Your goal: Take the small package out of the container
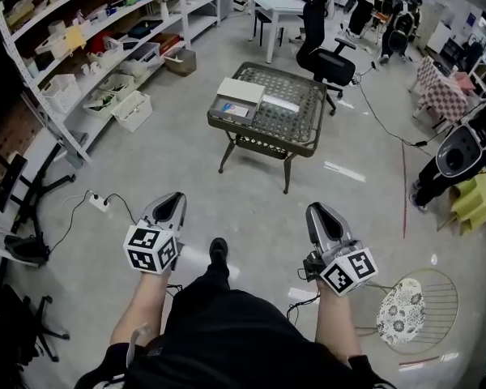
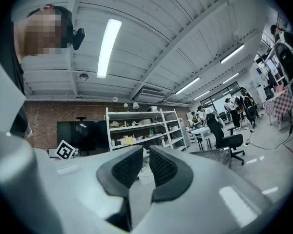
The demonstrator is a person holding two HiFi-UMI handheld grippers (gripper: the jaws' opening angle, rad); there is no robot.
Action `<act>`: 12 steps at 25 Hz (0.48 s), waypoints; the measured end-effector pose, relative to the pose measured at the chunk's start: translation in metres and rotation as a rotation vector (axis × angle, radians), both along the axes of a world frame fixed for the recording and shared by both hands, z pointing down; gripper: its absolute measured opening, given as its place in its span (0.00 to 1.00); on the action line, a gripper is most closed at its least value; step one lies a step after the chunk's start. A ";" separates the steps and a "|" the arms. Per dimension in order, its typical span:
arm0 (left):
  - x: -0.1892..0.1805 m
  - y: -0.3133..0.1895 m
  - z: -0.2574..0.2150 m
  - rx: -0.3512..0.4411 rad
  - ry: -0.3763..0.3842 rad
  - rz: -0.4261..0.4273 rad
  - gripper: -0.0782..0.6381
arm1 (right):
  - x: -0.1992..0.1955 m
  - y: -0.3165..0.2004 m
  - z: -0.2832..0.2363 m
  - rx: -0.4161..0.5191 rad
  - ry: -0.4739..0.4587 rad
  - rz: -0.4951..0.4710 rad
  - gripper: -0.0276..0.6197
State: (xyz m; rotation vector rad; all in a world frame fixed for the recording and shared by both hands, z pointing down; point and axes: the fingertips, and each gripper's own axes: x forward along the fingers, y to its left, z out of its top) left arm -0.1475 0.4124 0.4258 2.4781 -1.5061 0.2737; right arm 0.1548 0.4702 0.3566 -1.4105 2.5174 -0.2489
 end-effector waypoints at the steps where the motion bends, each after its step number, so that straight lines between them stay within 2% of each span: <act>1: 0.002 -0.009 0.007 -0.012 0.005 0.003 0.15 | 0.002 -0.009 0.004 -0.008 -0.002 0.003 0.12; 8: 0.002 -0.103 0.037 -0.074 0.027 0.022 0.15 | 0.003 -0.100 0.022 -0.084 -0.011 0.015 0.12; 12: 0.008 -0.170 0.037 -0.087 0.010 0.077 0.15 | -0.014 -0.164 0.031 -0.132 -0.011 -0.010 0.12</act>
